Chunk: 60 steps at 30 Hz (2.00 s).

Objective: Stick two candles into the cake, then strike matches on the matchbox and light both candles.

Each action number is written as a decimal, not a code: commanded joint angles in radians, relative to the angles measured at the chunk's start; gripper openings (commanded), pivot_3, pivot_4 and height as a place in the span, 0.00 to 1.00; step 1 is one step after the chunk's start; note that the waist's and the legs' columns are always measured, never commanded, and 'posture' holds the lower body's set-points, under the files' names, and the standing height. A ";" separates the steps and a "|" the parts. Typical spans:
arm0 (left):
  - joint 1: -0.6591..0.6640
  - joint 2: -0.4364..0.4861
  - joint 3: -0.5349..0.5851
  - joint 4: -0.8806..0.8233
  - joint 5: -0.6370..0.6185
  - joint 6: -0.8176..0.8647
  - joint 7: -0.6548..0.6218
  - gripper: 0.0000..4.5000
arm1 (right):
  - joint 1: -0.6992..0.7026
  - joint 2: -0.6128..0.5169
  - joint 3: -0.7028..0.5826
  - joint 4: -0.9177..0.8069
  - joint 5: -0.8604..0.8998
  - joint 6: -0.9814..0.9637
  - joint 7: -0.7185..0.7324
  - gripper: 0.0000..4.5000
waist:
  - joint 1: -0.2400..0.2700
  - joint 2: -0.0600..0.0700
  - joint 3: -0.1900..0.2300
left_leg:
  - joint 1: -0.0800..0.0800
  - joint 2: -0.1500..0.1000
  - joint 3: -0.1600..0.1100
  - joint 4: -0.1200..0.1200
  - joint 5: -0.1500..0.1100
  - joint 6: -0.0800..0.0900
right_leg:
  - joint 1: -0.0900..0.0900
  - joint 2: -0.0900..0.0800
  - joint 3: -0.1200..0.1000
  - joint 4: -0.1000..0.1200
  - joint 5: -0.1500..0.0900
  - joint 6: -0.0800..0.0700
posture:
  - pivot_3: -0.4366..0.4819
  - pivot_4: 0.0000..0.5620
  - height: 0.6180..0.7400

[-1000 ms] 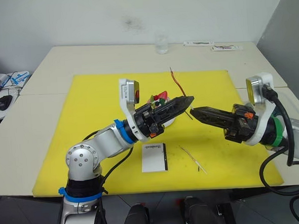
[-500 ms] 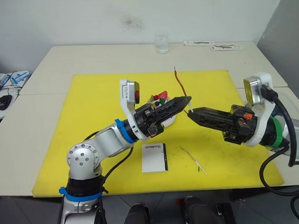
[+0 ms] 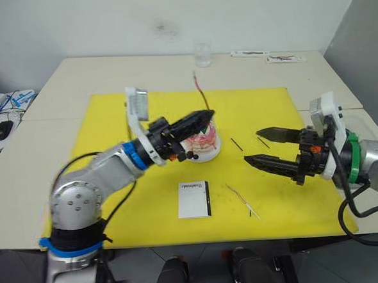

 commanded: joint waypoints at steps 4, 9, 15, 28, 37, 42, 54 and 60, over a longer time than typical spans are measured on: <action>0.028 0.090 -0.019 0.111 0.402 -0.245 -0.191 0.00 | -0.068 0.037 0.074 -0.030 -0.218 -0.080 0.059 0.99 | 0.001 0.000 0.000 | -0.001 0.000 0.001 0.000 0.000 0.000 | -0.001 0.000 0.000 0.000 0.000 0.000 | 0.48 0.27 1.00; -0.007 0.014 -0.049 0.269 0.519 -0.323 -0.262 0.00 | -0.136 0.062 0.151 -0.037 -0.287 -0.023 0.051 0.99 | 0.003 0.000 0.000 | -0.001 0.000 0.001 0.000 0.000 0.000 | -0.001 -0.001 0.000 0.000 0.000 0.000 | 0.48 0.27 1.00; -0.066 -0.057 -0.085 0.393 0.613 -0.376 -0.357 0.00 | -0.168 0.129 0.177 -0.038 -0.322 0.027 0.005 0.99 | 0.002 -0.001 0.001 | -0.003 0.000 0.000 0.000 0.000 0.000 | -0.002 -0.001 0.000 0.000 0.002 0.004 | 0.48 0.27 1.00; -0.093 -0.169 -0.091 0.544 0.751 -0.484 -0.422 0.00 | -0.162 0.209 0.181 -0.072 -0.370 0.073 -0.027 0.99 | 0.002 -0.001 0.001 | -0.003 0.000 0.000 0.000 0.000 0.000 | -0.002 0.000 -0.001 0.001 0.003 0.005 | 0.48 0.27 1.00; -0.097 -0.190 -0.069 0.546 0.746 -0.446 -0.445 0.00 | -0.158 0.214 0.182 -0.084 -0.381 0.095 -0.021 0.99 | 0.001 -0.001 0.001 | -0.002 0.000 0.000 0.000 0.000 0.000 | -0.002 0.000 -0.001 0.001 0.003 0.005 | 0.48 0.27 1.00; -0.097 -0.183 -0.058 0.530 0.732 -0.408 -0.464 0.00 | -0.156 0.215 0.179 -0.088 -0.379 0.105 -0.018 0.99 | 0.001 -0.001 0.001 | -0.002 0.000 0.000 0.001 0.000 0.000 | -0.002 0.000 -0.001 0.001 0.003 0.006 | 0.48 0.27 1.00; -0.101 -0.192 -0.044 0.513 0.725 -0.378 -0.476 0.00 | -0.155 0.213 0.180 -0.085 -0.383 0.107 -0.012 0.99 | 0.001 -0.001 0.000 | -0.002 0.000 0.000 0.001 0.000 0.000 | -0.002 0.000 -0.001 0.002 0.003 0.006 | 0.48 0.27 1.00; -0.111 -0.175 -0.025 0.497 0.710 -0.341 -0.492 0.00 | -0.153 0.213 0.179 -0.082 -0.386 0.108 -0.005 0.99 | 0.001 -0.001 0.000 | -0.002 0.000 0.000 0.001 0.000 0.000 | -0.002 0.000 -0.001 0.002 0.003 0.006 | 0.48 0.27 1.00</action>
